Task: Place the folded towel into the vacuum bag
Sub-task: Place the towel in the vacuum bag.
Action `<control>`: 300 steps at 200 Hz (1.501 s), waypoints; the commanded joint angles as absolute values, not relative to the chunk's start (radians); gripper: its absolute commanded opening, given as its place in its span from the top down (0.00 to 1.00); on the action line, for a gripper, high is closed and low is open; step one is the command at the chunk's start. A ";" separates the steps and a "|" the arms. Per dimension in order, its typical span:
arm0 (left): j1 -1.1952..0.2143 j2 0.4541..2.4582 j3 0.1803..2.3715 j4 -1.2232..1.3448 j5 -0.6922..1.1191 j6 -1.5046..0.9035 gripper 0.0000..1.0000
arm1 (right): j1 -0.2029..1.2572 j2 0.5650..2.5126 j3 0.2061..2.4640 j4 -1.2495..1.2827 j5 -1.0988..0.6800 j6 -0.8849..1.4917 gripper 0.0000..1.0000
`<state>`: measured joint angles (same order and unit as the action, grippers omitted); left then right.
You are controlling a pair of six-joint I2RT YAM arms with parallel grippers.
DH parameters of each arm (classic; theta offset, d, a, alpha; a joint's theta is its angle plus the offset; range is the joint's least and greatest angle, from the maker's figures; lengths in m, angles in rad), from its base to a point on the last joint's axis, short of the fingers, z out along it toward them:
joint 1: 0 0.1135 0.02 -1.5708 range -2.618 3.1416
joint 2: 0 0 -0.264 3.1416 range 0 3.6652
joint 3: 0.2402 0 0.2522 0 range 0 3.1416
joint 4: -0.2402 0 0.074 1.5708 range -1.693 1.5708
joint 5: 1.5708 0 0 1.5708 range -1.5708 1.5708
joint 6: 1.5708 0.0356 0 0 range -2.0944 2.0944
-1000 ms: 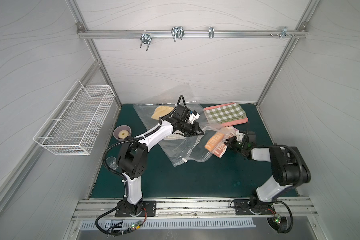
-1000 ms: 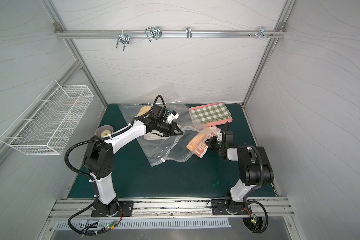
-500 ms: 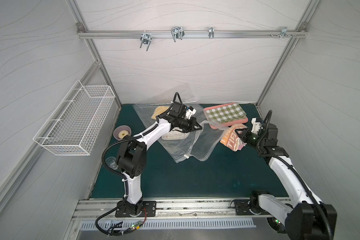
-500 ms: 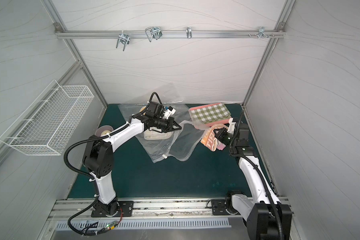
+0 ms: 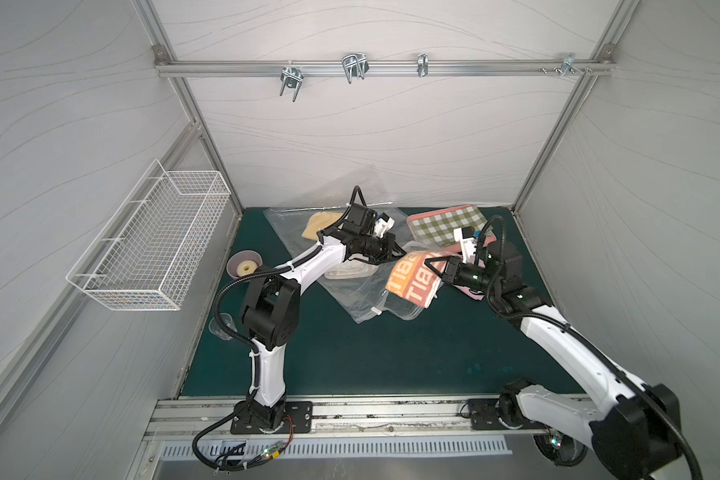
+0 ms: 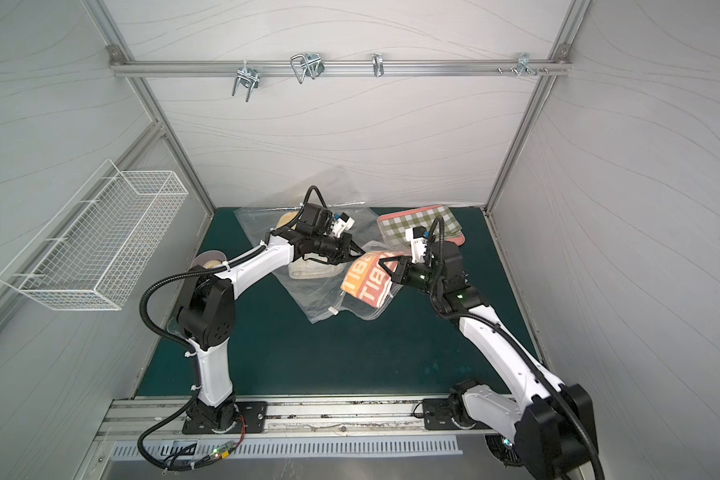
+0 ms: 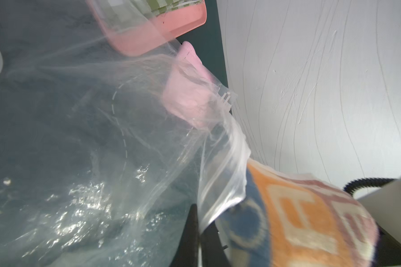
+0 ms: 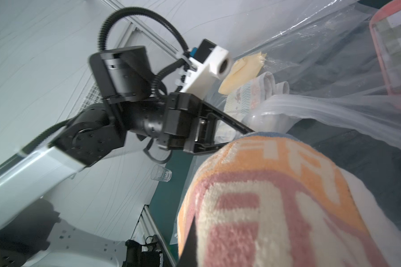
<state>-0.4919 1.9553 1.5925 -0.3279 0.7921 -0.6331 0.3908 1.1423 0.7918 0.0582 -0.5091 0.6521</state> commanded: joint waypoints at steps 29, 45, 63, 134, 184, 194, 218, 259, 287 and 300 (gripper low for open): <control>-0.488 1.947 1.644 -0.282 0.781 -0.655 1.00 | 0.374 1.397 0.672 0.245 -0.515 0.641 1.00; -0.491 1.944 1.645 -0.280 0.796 -0.659 1.00 | 0.334 1.509 0.629 0.370 -0.507 0.738 1.00; -0.494 1.926 1.636 -0.280 0.812 -0.658 1.00 | 0.296 1.605 0.640 0.396 -0.509 0.766 1.00; -0.573 1.929 1.643 -0.400 0.843 -0.576 1.00 | 0.364 1.730 0.804 0.398 -0.515 0.794 1.00; -0.601 1.956 1.712 -0.495 0.831 -0.498 1.00 | 0.384 1.819 0.864 0.573 -0.589 0.936 0.77; -0.601 1.950 1.710 -0.502 0.796 -0.494 1.00 | 0.384 1.797 0.860 0.558 -0.577 0.929 0.59; -0.599 1.940 1.689 -0.519 0.668 -0.492 1.00 | 0.384 1.698 0.853 0.410 -0.491 0.852 0.38; -0.586 1.940 1.661 -0.473 0.566 -0.545 1.00 | 0.382 1.520 0.861 0.050 -0.258 0.740 0.33; -0.581 1.948 1.661 -0.457 0.564 -0.566 1.00 | 0.350 1.425 0.844 -0.147 -0.052 0.732 0.34; -0.581 1.948 1.657 -0.458 0.563 -0.566 1.00 | 0.321 1.408 0.832 -0.190 -0.024 0.735 0.35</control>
<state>-0.5900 1.9518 1.6554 -0.4961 0.5995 -0.5533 0.3668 1.4448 0.8505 0.0280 -0.1993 0.7578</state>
